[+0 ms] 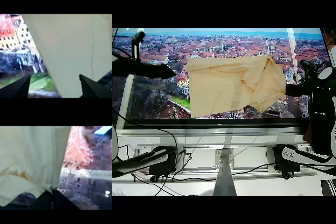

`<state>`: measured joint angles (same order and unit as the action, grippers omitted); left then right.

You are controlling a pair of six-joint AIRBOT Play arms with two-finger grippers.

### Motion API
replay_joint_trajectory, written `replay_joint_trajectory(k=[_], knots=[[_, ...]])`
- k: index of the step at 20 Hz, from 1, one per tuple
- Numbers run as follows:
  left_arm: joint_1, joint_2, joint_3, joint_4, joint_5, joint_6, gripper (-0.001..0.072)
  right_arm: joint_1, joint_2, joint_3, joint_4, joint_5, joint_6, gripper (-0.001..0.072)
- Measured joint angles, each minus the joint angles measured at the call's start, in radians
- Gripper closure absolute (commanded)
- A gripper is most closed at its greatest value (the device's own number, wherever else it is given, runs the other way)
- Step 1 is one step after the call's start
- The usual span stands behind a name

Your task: Fold the clothes and pants, and hang the long-sleeved shirts on hangers.

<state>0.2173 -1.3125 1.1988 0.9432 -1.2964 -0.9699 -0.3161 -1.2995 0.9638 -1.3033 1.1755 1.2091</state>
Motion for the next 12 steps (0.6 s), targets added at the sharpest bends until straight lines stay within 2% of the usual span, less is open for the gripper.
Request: replay_joint_trajectory(k=[3, 6, 7, 8, 12], knots=[[0.003, 0.001, -0.14, 0.032, -0.011, -0.018, 0.0011, -0.016, 0.004, -0.071, 0.046, -0.027, -0.025, 0.0699], [0.003, 0.001, -0.291, 0.031, 0.003, 0.003, 0.0013, -0.023, 0.005, -0.101, 0.087, -0.05, -0.036, 0.0699], [0.003, 0.001, -0.344, 0.02, 0.023, 0.013, 0.0069, -0.023, 0.005, -0.106, 0.099, -0.055, -0.039, 0.0699], [0.003, 0.001, -0.394, 0.01, 0.04, 0.027, 0.0156, -0.024, 0.005, -0.109, 0.104, -0.06, -0.04, 0.0699], [-0.015, 0.001, -0.538, -0.031, 0.119, 0.054, 0.0165, -0.026, 0.006, -0.116, 0.12, -0.071, -0.043, 0.0699]])
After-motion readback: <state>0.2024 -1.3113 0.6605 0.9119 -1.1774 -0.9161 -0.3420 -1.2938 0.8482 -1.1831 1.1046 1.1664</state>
